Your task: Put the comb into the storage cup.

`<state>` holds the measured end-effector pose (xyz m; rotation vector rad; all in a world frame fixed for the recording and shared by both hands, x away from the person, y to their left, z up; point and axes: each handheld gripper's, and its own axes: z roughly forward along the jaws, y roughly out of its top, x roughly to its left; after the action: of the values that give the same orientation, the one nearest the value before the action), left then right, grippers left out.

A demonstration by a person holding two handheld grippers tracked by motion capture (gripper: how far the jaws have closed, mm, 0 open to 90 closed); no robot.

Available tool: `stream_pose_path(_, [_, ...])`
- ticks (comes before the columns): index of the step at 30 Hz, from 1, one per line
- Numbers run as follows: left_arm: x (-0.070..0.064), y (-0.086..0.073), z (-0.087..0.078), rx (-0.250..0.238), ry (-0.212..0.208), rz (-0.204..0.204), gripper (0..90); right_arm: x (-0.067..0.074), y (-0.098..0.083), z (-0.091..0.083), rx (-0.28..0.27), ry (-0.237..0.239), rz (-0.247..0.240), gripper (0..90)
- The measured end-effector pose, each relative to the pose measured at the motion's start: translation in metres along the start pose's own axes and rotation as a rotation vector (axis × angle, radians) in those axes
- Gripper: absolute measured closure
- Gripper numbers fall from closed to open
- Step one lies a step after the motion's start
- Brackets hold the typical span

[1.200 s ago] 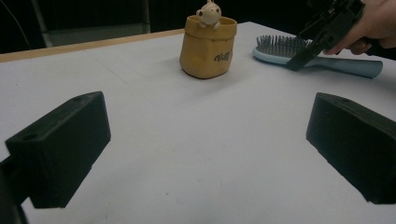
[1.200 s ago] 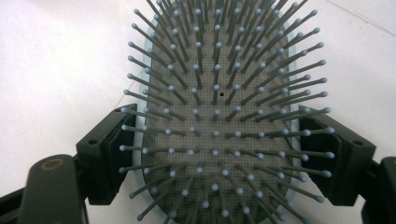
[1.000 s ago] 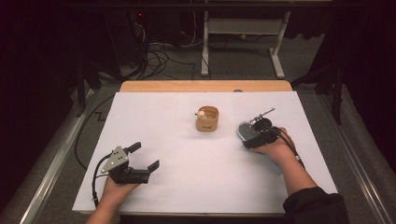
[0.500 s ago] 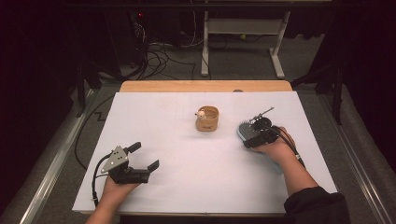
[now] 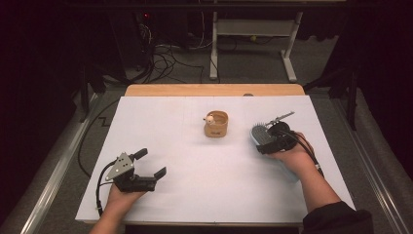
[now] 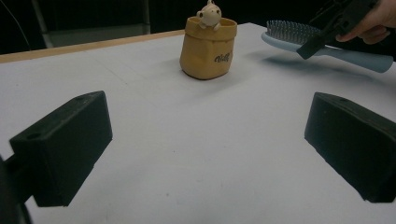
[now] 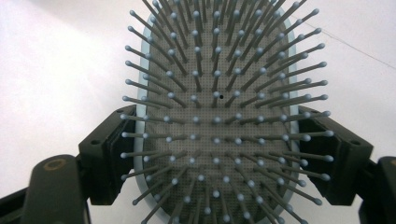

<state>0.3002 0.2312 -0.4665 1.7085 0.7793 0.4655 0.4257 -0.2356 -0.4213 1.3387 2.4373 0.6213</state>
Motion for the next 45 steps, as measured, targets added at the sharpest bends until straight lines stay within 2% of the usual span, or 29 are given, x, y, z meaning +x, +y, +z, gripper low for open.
stream_pose_path(9, [0.0, 0.0, 0.0, -0.001, 0.002, -0.001, 1.6, 0.008, -0.01, -0.009, -0.063, 0.001, 0.0, 20.6])
stream_pose_path(18, [0.0, 0.0, 0.001, 0.003, 0.001, -0.004, 1.6, 0.017, -0.023, -0.024, -0.2, 0.002, 0.0, 20.6])
stream_pose_path(27, [-0.001, 0.0, 0.001, 0.002, -0.004, -0.005, 1.6, 0.024, -0.03, -0.032, -0.33, 0.005, 0.025, 20.6])
stream_pose_path(35, [-0.002, 0.0, 0.0, 0.001, -0.003, -0.008, 1.6, 0.031, -0.036, -0.037, -0.413, -0.012, 0.026, 20.6])
stream_pose_path(38, [-0.001, 0.0, 0.0, 0.002, -0.003, -0.012, 1.6, 0.033, -0.039, -0.038, -0.448, 0.022, 0.045, 20.6])
stream_pose_path(45, [-0.001, 0.0, 0.0, -0.001, -0.004, -0.014, 1.6, 0.04, -0.043, -0.039, -0.512, 0.028, 0.05, 20.5])
